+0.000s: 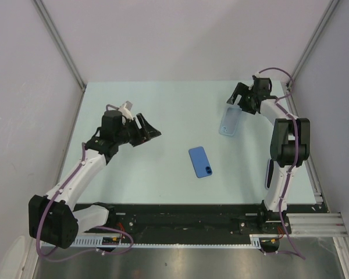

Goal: Take the phone out of the phone case
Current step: Place the phone case at the center of the board.

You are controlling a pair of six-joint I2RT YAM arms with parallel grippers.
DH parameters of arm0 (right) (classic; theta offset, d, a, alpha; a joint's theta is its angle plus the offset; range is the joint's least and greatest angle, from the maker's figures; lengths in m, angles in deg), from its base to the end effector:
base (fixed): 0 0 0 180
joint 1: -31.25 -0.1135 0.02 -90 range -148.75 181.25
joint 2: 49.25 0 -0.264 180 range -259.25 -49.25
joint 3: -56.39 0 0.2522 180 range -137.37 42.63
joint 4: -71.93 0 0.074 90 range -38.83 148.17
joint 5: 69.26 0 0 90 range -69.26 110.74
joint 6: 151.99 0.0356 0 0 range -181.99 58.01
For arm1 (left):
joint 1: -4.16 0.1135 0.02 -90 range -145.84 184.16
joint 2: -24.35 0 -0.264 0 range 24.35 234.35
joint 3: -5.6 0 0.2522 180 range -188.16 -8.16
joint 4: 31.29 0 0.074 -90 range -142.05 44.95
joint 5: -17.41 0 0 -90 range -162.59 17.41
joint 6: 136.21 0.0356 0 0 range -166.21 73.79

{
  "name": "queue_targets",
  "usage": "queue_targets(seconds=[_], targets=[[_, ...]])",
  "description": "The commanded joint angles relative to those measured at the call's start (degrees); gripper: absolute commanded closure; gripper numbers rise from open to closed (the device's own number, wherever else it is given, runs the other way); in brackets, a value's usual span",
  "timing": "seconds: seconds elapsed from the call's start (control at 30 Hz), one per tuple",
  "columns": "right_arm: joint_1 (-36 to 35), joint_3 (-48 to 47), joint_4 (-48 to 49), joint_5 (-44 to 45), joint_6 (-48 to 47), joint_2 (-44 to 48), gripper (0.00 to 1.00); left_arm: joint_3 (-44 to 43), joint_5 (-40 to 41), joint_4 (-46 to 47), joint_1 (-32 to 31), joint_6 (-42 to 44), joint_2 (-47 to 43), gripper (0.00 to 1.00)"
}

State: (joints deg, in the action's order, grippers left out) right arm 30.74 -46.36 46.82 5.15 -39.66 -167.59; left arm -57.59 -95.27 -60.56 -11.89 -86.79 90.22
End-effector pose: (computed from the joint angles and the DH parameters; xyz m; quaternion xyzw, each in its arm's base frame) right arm 0.4702 0.0138 0.2075 0.1149 0.8949 0.2026 0.3806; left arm 0.2409 -0.0836 0.2861 -0.0889 0.8580 -0.3770 0.3372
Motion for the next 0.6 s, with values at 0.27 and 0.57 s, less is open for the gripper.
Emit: queue_targets(seconds=[0.27,0.57], targets=[[5.3,4.0,-26.9,29.3,1.1,18.9,0.0,0.2,-3.1,-0.2,0.8,2.0,-5.7,0.14],[19.4,37.3,-26.2,17.7,5.4,45.8,0.0,1.3,-5.4,-2.1,0.7,4.0,-7.1,0.1]])
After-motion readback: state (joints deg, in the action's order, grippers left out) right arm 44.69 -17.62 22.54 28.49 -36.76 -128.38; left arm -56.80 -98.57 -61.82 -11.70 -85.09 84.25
